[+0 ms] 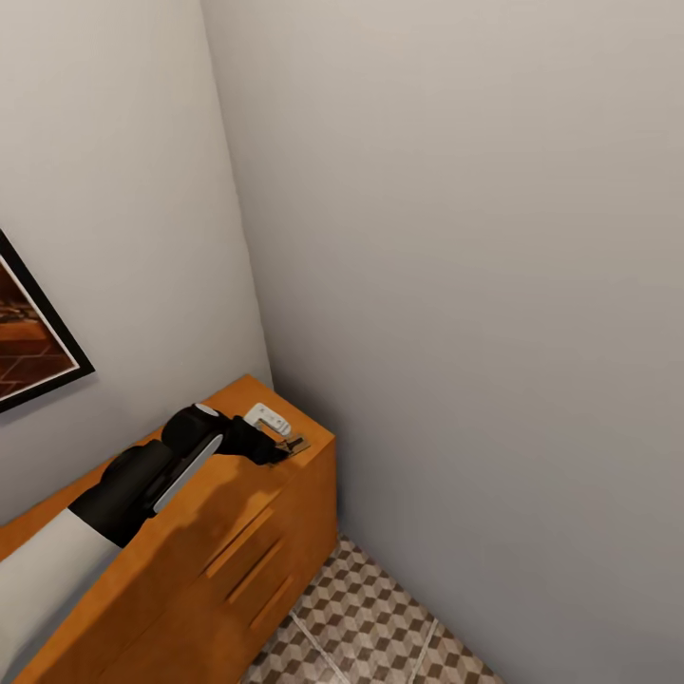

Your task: Take the four mousetraps from the cabinet in the bathroom and place them on the bathroom floor. Make sure all four end up on the same floor surface, and ensure that at least two of them are either under or directly next to the same bathroom sink.

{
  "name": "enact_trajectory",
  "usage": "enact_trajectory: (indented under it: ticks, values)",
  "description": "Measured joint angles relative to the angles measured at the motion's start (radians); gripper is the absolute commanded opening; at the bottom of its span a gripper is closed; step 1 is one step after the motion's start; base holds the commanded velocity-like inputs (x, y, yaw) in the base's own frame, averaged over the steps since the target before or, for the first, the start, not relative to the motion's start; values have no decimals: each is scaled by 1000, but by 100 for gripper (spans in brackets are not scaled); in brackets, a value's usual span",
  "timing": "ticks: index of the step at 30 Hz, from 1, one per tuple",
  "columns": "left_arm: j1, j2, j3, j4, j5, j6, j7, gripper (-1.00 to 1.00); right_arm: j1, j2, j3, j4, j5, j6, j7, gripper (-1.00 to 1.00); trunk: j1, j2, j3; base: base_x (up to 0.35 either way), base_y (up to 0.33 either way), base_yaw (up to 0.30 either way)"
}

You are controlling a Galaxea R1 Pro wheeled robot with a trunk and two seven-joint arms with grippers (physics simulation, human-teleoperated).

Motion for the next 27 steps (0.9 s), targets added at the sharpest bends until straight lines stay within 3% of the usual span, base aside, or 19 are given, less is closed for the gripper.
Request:
enact_trajectory:
  ticks: [10, 27]
  values:
    - [0, -6, 6, 1, -30, -1, -2, 100, 0, 0, 0, 0, 0, 0, 0, -100, 0, 0, 0, 0, 0, 0]
    - [0, -29, 7, 1, -36, -2, -2, 100, 0, 0, 0, 0, 0, 0, 1, -100, 0, 0, 0, 0, 0, 0]
